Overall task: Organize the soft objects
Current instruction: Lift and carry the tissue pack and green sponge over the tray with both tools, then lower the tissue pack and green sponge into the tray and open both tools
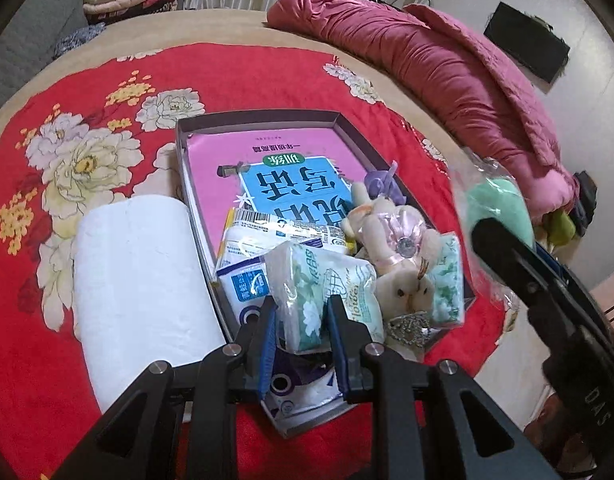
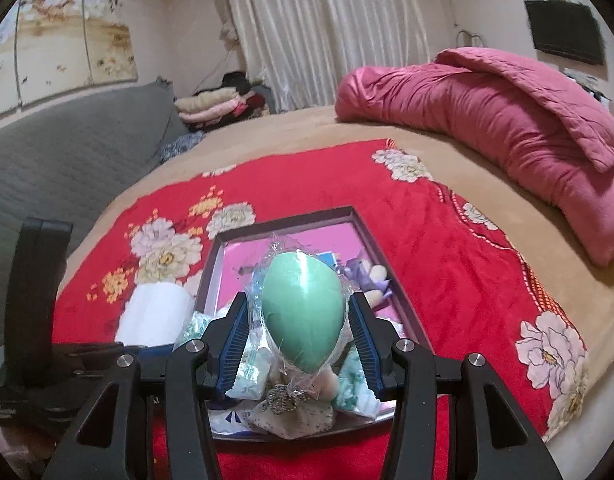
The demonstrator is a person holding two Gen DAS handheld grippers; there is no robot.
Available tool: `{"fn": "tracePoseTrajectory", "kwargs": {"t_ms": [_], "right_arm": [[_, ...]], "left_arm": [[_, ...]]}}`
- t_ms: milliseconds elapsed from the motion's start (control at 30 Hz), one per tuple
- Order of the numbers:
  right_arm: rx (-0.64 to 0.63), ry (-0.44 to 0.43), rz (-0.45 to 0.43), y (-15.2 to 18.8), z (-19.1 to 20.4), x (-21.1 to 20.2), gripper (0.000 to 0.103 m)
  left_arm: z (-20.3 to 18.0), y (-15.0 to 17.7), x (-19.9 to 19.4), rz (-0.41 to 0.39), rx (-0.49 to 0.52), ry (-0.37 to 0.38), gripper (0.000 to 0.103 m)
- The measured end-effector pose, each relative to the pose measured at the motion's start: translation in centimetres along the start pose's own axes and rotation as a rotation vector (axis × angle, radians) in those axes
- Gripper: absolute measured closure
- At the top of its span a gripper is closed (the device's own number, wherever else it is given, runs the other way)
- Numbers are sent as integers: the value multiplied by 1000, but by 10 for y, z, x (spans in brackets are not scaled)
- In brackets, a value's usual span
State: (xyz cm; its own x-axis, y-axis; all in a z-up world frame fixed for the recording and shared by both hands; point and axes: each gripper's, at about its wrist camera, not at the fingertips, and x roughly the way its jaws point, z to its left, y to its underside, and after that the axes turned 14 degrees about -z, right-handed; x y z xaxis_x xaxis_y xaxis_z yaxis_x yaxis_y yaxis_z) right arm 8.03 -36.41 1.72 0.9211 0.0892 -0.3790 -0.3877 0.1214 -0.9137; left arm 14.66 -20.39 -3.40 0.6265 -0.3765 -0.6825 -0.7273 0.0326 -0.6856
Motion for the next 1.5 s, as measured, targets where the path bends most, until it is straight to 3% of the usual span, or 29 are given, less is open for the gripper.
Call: {"fn": "tracePoseTrajectory", "kwargs": {"t_ms": [200,467,867,1067,1233,1367,1500], "right_arm": [[-24,15,15,3,2,11,52],[-12,143,63,17,-32,11,52],[-69,127,91,21,-15,32,52],[-99,32,35,6,3,33,52],[-130,-43,124,6,17,60,52],[-138,-112,185,5,21,78,52],[-112,-188,299,3,20,102,51]], "left_arm": [[5,3,13,40,-11,-5,78],[1,1,19,44,5,-13,78],[0,-1,19,53,-2,-11,76],[5,-2,15,53,-28,4,72],[5,-1,11,62,-6,5,56],[5,-1,3,59,-5,41,54],[2,-1,-6,45,-1,69,54]]}}
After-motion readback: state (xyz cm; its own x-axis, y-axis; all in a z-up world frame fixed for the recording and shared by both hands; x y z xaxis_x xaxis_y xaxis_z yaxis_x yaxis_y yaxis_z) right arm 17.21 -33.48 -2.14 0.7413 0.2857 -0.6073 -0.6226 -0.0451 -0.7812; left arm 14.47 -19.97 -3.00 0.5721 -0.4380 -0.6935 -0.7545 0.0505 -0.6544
